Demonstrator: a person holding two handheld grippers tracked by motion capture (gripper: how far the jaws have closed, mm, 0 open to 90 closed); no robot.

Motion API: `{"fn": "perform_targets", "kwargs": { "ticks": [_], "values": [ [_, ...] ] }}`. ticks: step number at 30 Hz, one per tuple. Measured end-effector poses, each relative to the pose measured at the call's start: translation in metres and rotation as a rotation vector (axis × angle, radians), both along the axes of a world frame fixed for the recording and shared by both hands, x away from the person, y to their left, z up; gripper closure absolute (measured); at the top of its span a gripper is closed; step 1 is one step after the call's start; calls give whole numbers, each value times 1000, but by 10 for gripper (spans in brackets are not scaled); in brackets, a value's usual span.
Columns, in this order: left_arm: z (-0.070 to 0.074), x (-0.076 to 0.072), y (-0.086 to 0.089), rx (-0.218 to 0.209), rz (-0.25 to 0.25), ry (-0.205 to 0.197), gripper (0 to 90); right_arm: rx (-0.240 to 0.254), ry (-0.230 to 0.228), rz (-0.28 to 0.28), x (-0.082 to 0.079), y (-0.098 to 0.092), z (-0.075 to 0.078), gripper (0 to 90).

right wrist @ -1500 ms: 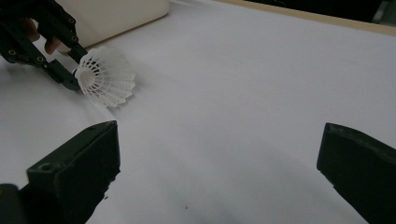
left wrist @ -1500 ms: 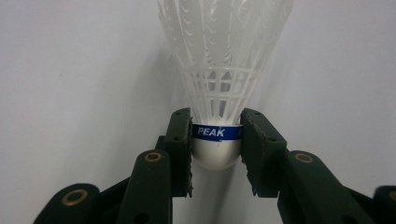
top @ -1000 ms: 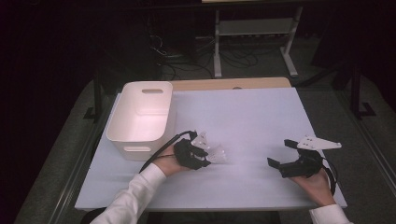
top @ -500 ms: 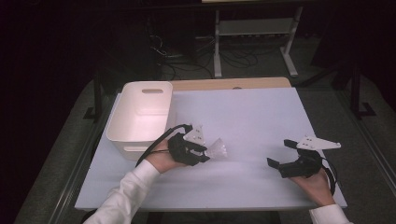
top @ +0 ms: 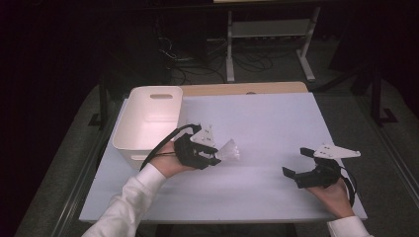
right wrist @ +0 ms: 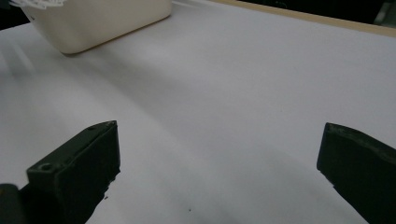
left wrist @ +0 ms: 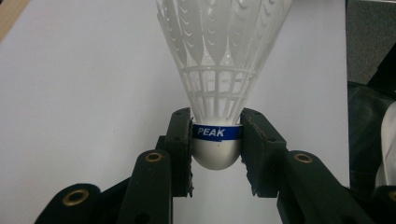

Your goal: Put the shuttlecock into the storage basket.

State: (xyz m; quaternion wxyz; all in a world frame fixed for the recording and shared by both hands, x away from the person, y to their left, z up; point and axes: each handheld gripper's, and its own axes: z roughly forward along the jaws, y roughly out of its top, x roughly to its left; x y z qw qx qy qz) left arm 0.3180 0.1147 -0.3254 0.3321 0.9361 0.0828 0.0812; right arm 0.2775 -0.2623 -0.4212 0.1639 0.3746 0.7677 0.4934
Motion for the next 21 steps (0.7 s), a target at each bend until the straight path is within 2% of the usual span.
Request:
{"fn": "perform_targets", "kwargs": {
  "ticks": [6, 7, 15, 21],
  "values": [
    [11, 1, 3, -6, 8, -10, 656, 2, 3, -3, 0, 0, 0, 0],
    [13, 3, 4, 4, 5, -7, 656, 2, 2, -3, 0, 0, 0, 0],
    [29, 8, 8, -16, 23, -12, 656, 3, 1, -2, 0, 0, 0, 0],
    [44, 13, 14, -7, 29, -41, 656, 3, 4, -3, 0, 0, 0, 0]
  ]
}}
